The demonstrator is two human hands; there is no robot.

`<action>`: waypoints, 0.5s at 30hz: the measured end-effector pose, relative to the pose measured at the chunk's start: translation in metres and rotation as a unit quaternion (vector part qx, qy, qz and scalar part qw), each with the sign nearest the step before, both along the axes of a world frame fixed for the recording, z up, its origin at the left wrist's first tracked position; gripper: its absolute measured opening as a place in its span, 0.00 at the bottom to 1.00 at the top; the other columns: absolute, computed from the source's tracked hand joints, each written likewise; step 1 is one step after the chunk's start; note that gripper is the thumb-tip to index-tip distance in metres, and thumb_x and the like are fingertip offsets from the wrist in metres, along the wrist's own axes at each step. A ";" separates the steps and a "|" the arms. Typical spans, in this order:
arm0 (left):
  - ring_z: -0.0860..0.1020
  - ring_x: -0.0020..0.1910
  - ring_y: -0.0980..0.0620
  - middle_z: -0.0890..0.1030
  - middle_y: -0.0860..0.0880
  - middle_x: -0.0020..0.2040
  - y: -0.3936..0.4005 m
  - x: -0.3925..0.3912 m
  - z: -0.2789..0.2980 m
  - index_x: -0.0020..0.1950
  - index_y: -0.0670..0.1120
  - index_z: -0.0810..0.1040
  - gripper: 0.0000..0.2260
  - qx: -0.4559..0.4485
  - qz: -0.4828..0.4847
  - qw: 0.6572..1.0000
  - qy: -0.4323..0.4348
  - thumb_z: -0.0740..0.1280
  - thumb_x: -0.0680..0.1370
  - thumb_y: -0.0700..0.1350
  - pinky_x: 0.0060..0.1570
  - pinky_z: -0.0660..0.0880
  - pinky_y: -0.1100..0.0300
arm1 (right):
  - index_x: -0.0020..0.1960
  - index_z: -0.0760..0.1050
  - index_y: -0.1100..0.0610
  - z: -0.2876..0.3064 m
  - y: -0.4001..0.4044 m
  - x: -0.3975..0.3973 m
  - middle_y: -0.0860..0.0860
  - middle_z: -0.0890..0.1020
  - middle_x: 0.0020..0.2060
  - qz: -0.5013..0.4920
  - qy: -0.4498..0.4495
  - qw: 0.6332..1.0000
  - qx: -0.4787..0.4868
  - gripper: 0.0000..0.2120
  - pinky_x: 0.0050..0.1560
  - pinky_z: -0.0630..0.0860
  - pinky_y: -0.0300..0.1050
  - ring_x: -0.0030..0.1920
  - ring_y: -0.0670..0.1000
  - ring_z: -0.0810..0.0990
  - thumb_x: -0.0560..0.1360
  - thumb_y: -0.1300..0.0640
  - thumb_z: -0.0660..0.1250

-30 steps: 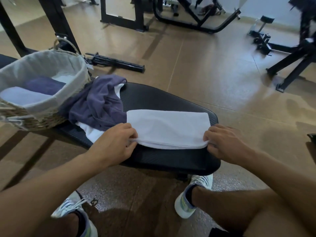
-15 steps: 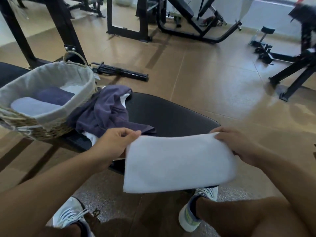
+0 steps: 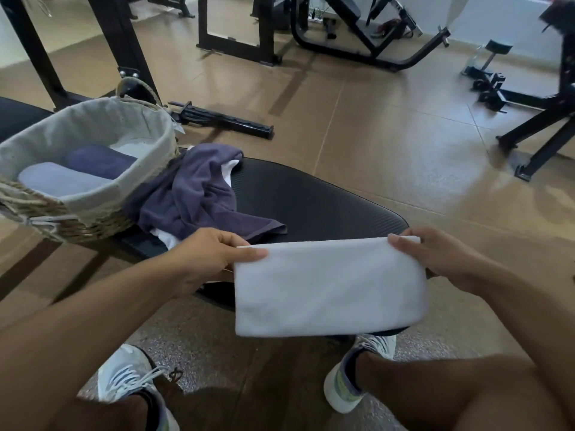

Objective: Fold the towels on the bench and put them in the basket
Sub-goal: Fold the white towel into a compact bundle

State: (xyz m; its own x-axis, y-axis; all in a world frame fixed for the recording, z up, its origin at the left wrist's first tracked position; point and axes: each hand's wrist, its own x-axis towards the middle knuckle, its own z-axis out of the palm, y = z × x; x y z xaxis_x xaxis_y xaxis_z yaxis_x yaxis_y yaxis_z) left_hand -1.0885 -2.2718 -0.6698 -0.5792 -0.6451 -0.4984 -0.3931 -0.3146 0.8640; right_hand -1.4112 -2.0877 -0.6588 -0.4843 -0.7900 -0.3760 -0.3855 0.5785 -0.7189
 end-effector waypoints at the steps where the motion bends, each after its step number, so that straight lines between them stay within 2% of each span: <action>1: 0.83 0.38 0.53 0.86 0.45 0.41 0.000 0.000 0.002 0.43 0.41 0.82 0.11 -0.001 -0.005 1.000 0.000 0.78 0.68 0.46 0.38 0.80 0.62 | 0.44 0.80 0.55 0.000 0.001 0.000 0.52 0.85 0.37 0.001 -0.006 1.000 -0.002 0.17 0.40 0.80 0.49 0.38 0.50 0.84 0.80 0.42 0.66; 6: 0.83 0.38 0.53 0.85 0.46 0.40 -0.001 0.000 0.012 0.41 0.42 0.81 0.14 -0.021 -0.068 0.997 0.011 0.73 0.73 0.54 0.40 0.79 0.61 | 0.46 0.83 0.56 0.005 0.002 -0.005 0.53 0.86 0.39 -0.009 -0.027 0.999 -0.022 0.18 0.43 0.79 0.50 0.41 0.51 0.84 0.80 0.42 0.65; 8: 0.84 0.40 0.52 0.86 0.45 0.44 -0.004 0.001 0.018 0.46 0.38 0.83 0.20 -0.020 -0.101 0.995 0.011 0.69 0.75 0.56 0.41 0.79 0.61 | 0.48 0.84 0.58 0.011 0.003 -0.007 0.56 0.87 0.42 -0.004 -0.042 0.999 -0.018 0.20 0.43 0.79 0.50 0.41 0.52 0.84 0.80 0.42 0.64; 10: 0.84 0.43 0.51 0.87 0.42 0.48 -0.008 0.004 0.023 0.52 0.37 0.84 0.23 -0.002 -0.157 0.988 -0.009 0.66 0.78 0.57 0.42 0.79 0.60 | 0.48 0.85 0.60 0.015 0.005 -0.008 0.58 0.87 0.43 0.008 -0.063 0.998 -0.007 0.22 0.39 0.79 0.46 0.40 0.52 0.84 0.80 0.42 0.63; 11: 0.85 0.44 0.50 0.87 0.42 0.49 -0.010 0.006 0.024 0.52 0.38 0.85 0.23 0.007 -0.192 0.981 -0.021 0.64 0.79 0.57 0.42 0.80 0.59 | 0.48 0.85 0.60 0.016 0.006 -0.009 0.58 0.87 0.43 0.015 -0.075 0.997 0.005 0.22 0.38 0.79 0.45 0.39 0.53 0.85 0.80 0.43 0.63; 13: 0.85 0.44 0.49 0.87 0.42 0.48 -0.011 0.008 0.023 0.51 0.41 0.86 0.21 -0.002 -0.247 0.968 -0.048 0.62 0.80 0.57 0.44 0.81 0.56 | 0.49 0.86 0.61 0.016 0.007 -0.011 0.61 0.87 0.44 0.030 -0.086 0.995 0.037 0.23 0.42 0.79 0.48 0.42 0.58 0.85 0.79 0.42 0.64; 15: 0.85 0.42 0.50 0.87 0.44 0.44 -0.006 0.004 0.016 0.47 0.41 0.83 0.19 -0.035 -0.237 0.968 -0.075 0.64 0.81 0.56 0.42 0.81 0.55 | 0.49 0.86 0.61 0.010 0.006 -0.013 0.63 0.86 0.45 0.023 -0.068 0.996 0.060 0.24 0.44 0.77 0.51 0.42 0.60 0.85 0.77 0.40 0.66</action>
